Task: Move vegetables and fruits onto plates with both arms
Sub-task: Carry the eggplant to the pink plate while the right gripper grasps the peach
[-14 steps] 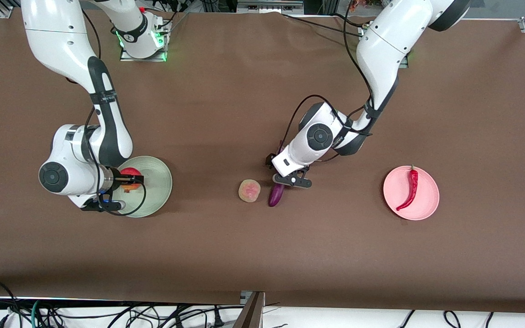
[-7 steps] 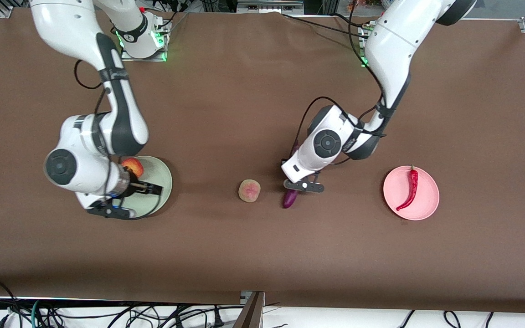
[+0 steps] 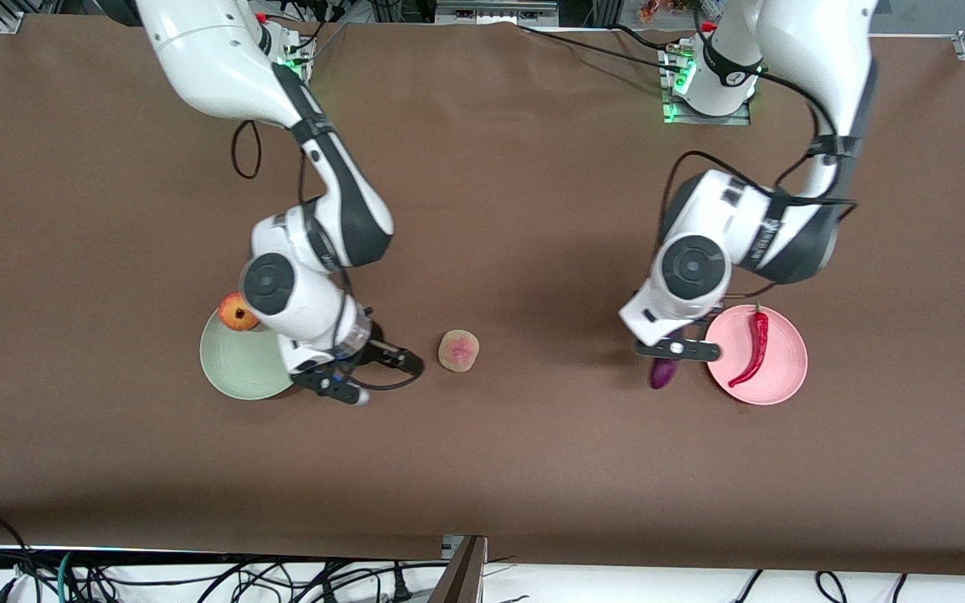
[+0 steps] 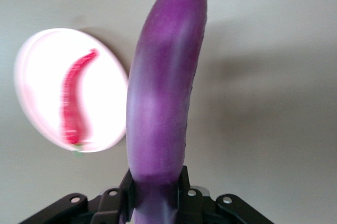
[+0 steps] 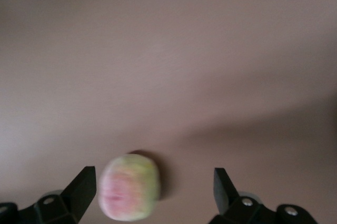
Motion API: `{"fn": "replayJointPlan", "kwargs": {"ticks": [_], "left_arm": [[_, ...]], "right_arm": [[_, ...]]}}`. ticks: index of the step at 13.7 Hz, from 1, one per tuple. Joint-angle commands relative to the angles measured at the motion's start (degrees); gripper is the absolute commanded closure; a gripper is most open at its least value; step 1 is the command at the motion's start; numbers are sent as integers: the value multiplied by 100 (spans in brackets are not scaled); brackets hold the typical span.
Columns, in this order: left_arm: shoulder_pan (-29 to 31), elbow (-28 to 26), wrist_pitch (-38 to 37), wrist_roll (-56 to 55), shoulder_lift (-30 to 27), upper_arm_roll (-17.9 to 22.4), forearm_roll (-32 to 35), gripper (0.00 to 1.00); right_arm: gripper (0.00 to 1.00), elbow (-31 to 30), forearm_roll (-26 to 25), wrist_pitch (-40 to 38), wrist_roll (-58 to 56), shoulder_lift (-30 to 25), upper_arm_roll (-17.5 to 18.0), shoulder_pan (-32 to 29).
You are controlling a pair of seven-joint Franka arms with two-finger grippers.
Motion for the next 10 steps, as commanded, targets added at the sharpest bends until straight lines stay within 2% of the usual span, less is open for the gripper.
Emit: {"fn": "replayJointPlan", "kwargs": {"ticks": [1,3,5,6,7,8,10], "left_arm": [[827,-226,9,1128,22,-61,160,100],[1207,-391,201,1667,207,-79,160,100],[1261,-734,631,1678,208,-79,142,100],[1339,-823,789,1678,225,-79,142,93],[1357,-823,843,1678,269,-79,125,7],[1401,-797,844,1686,313,-79,125,0],[1419,-753,818,1722,278,-79,107,0]], "right_arm": [[1,310,48,672,880,469,-18,422],[2,328,39,972,1207,672,-18,608],[2,311,-40,1123,1269,778,-44,784],[2,284,-162,1123,1261,787,-44,793],[1,258,-311,1114,1261,787,-44,793],[2,214,-469,1106,1261,787,-44,785],[2,135,-559,1105,1269,796,-44,793]]}}
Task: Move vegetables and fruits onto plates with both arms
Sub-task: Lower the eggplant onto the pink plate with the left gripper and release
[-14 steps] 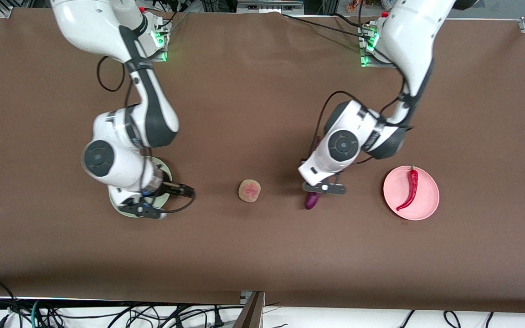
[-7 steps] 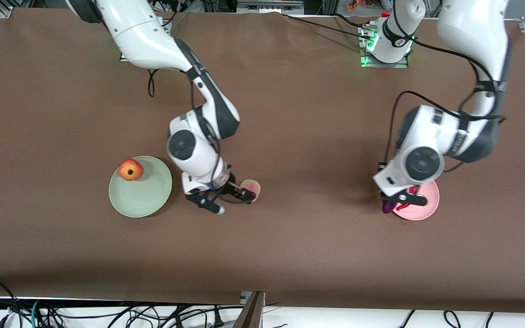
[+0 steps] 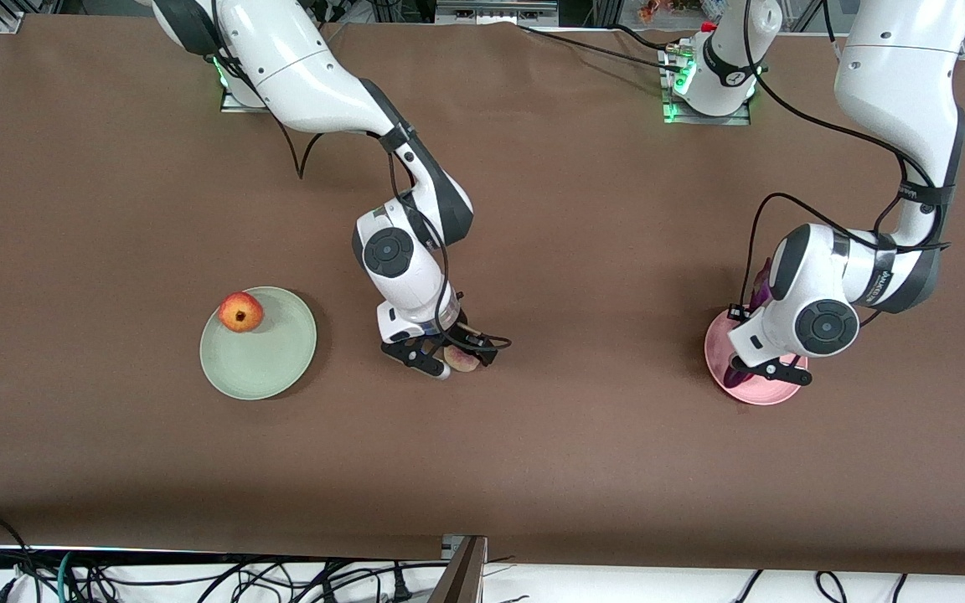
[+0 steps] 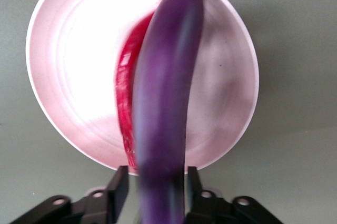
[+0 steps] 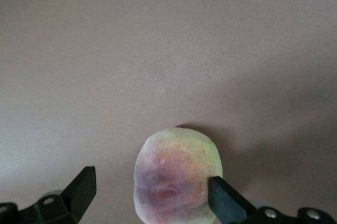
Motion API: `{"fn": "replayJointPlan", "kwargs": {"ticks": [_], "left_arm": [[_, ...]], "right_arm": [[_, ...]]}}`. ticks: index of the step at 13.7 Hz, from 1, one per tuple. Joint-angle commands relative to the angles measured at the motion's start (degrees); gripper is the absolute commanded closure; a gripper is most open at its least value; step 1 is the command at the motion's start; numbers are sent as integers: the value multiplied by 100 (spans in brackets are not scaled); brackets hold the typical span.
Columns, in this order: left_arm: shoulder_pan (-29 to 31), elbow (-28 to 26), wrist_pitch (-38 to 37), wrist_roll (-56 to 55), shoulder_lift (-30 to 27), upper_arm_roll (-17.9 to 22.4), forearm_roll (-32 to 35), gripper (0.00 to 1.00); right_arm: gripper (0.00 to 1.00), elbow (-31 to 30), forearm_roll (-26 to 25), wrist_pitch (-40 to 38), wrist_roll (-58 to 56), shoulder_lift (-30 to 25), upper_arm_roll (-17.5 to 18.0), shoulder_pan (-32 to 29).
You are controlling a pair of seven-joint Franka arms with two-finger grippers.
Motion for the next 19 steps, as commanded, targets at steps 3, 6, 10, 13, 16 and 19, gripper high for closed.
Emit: {"fn": "replayJointPlan", "kwargs": {"ticks": [3,6,10,13,16,19], "left_arm": [[58,31,-24,94,-366,-70,29,0],[32,276,-417,68,-937,-219,-67,0],[6,1328,-1971,-11,-1334,-404,-682,0],[23,1955,-2957,6,-1667,-395,-692,0],[50,2008,-3003,-29,-1871,-404,-692,0],[41,2448,-2995,-117,-1871,-361,-569,0]], "right_arm": [[11,-109,-480,3,119,143,-26,25],[52,-136,-480,-5,111,187,-26,25],[96,-118,-506,-730,-160,-154,-148,-80],[96,-136,-480,-2206,-1414,-743,-552,-282],[96,-695,-463,-2818,-2943,-1252,-1227,-380],[93,-2380,-366,-1882,-4438,-1929,-1818,-449]]}}
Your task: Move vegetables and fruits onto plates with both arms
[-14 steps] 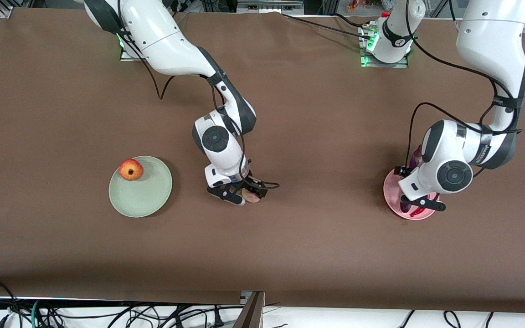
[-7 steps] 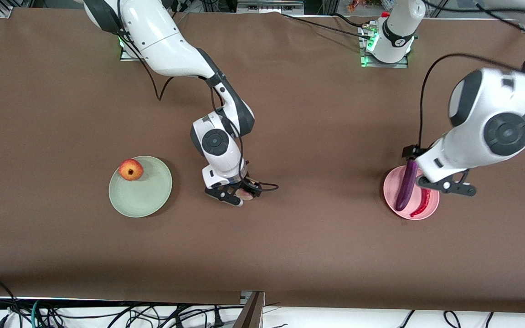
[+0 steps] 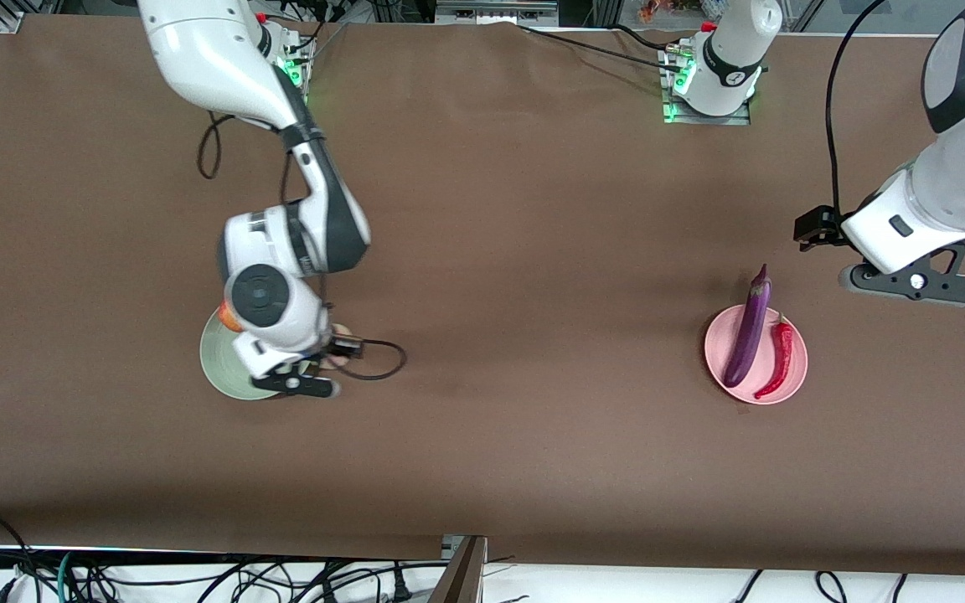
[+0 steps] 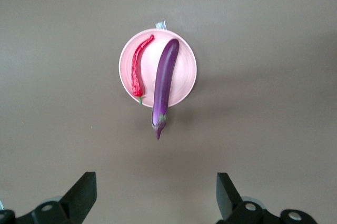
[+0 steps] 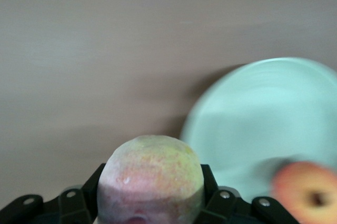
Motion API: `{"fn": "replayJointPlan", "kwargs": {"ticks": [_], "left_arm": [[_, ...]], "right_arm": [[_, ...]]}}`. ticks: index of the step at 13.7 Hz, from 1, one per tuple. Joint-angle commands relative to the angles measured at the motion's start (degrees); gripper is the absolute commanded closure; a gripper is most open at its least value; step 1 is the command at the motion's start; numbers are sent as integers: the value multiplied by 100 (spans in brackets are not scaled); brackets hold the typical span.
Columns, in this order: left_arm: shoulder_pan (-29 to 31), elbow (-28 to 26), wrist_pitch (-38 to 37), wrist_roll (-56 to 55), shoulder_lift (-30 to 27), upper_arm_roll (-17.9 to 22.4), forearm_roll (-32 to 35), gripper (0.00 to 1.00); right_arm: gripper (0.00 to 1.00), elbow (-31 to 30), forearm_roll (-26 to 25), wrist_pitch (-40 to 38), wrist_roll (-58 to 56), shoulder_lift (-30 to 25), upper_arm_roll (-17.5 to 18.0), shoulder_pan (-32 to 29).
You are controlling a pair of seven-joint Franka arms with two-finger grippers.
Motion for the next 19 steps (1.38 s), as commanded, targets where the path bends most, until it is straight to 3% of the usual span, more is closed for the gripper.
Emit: {"fn": "replayJointPlan", "kwargs": {"ticks": [1,2,4,5,6,10,15,19], "left_arm": [[22,234,-68,-66,-43,78,8,0],[57,-28,-51,-67,-270,200,-44,0],[58,-1376,683,-75,-1286,464,-411,0],[49,-2054,1245,-67,-1762,552,-588,0],[57,-2391,1511,-14,-1958,587,-616,0],[31,-2193,1321,12,-1811,518,-599,0],[14,-2149,1303,13,-1793,509,-607,0],[49,-2149,1180,30,-1793,509,-598,0]], "right_arm": [[90,-1860,124,1212,-918,-718,-187,-90],[80,-2221,203,1678,-955,-728,-178,-117],[49,-2427,493,2077,-955,-675,-178,-118],[22,-2401,590,2069,-955,-666,-178,-126],[1,-2375,600,2069,-946,-684,-178,-126],[1,-1805,608,1316,-876,-1104,-196,-109],[0,-215,521,-1370,-973,-1474,-748,-109],[0,-606,30,-2034,-1008,-2904,-828,-100]]}}
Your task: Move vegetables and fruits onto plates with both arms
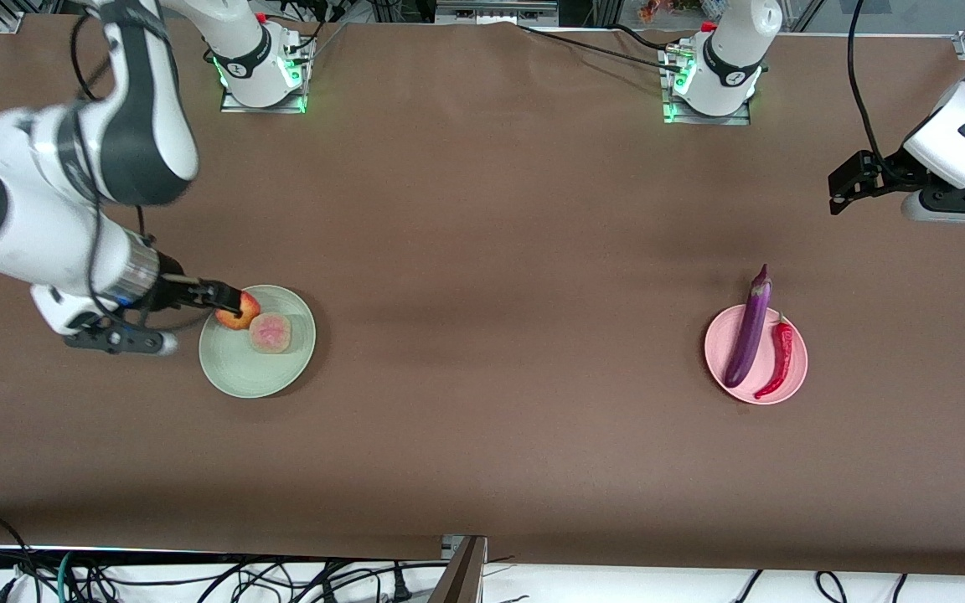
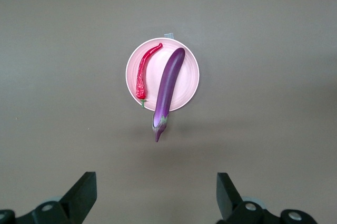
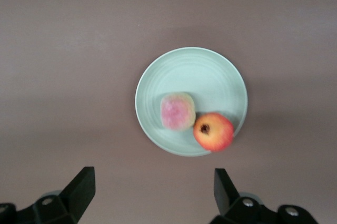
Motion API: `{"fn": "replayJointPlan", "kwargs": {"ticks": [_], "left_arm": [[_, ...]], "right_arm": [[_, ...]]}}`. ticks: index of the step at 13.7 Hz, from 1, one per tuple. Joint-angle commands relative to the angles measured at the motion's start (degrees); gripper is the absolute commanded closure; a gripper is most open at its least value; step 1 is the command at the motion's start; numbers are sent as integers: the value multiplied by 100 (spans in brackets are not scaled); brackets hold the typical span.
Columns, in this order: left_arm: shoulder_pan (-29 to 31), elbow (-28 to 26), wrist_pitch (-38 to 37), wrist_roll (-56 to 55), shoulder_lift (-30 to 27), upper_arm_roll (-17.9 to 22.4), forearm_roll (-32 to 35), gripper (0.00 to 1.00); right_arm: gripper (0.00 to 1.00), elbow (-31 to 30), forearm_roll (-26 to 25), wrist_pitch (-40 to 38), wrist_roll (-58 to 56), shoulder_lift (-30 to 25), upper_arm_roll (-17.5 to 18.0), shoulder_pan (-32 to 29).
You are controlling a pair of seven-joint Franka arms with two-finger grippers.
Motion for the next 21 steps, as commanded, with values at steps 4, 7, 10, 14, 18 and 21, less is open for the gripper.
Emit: {"fn": "replayJointPlan", "kwargs": {"ticks": [4,7,10,14,18,21], "left_arm": [[-34,-23,-52,48,-51,-14,-116,0],[-25,-15,-52,57,-51,-5,-116,0],[-43,90,-52,22,-43,-40,-107,0],[-34,135,-263,57,-43,-58,-63,0],[-34,152,-263,57,-34,-58,-63,0],[-43,214,-272,66,-34,-67,-63,0]], "right_arm": [[0,-879,-1063,-433,27,-1604,312,-32],[0,-906,-1143,-592,-35,-1771,1495,-1337],[0,-1003,-1275,-574,-17,-1877,2737,-2483],[0,-932,-1468,-574,-17,-1842,2801,-2468],[0,-880,-1504,-557,1,-1780,2810,-2415],[0,-774,-1504,-574,-26,-1710,2792,-2424]]}}
